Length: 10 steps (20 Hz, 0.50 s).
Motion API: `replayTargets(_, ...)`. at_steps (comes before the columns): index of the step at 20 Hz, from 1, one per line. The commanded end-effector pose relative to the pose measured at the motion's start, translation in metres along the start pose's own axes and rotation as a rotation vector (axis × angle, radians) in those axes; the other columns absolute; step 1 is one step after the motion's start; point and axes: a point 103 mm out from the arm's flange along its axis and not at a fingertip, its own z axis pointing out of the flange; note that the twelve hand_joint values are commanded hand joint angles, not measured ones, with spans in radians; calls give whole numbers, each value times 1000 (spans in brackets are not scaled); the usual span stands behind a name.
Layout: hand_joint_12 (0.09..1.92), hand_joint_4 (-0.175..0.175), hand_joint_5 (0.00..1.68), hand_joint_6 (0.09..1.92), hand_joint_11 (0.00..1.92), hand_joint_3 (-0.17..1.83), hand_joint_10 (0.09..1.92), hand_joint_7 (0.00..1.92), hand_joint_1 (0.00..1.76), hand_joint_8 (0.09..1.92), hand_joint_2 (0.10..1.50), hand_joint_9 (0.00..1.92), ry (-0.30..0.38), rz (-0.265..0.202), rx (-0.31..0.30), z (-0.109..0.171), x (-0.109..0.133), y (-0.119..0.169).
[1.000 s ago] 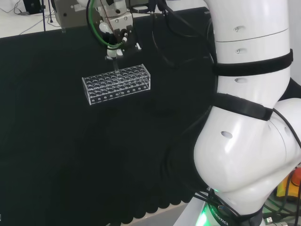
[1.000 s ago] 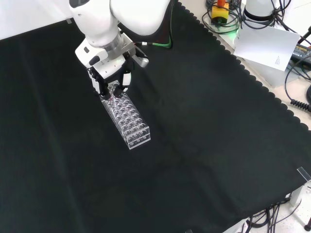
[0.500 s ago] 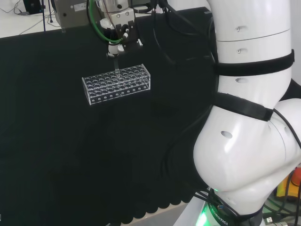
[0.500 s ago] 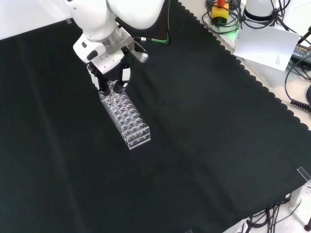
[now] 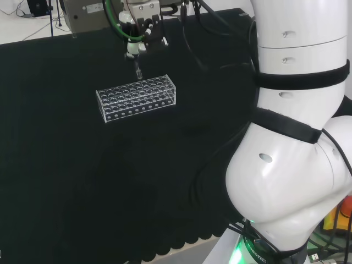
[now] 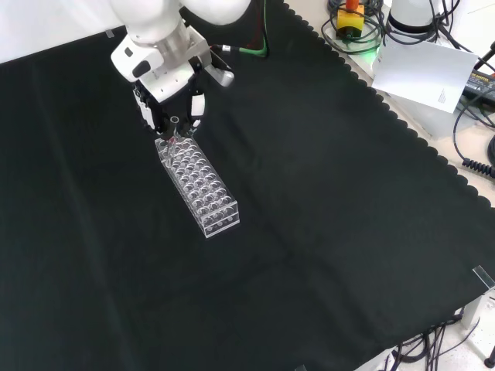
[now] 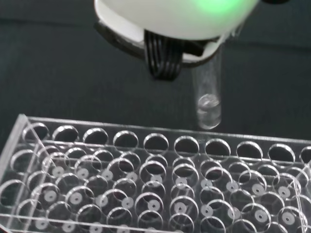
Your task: Pick up the test tube.
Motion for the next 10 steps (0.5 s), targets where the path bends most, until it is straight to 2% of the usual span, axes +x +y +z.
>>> replayTargets(1, 781, -175, 1316, 390, 1351, 674, 87, 1425, 1441, 684, 588, 1566, 26, -16, -7, -25, 2, -7)
replayTargets(10, 781, -175, 1320, 383, 1354, 679, 87, 1428, 1442, 680, 584, 1570, 22, -46, -26, -72, -4, -31)
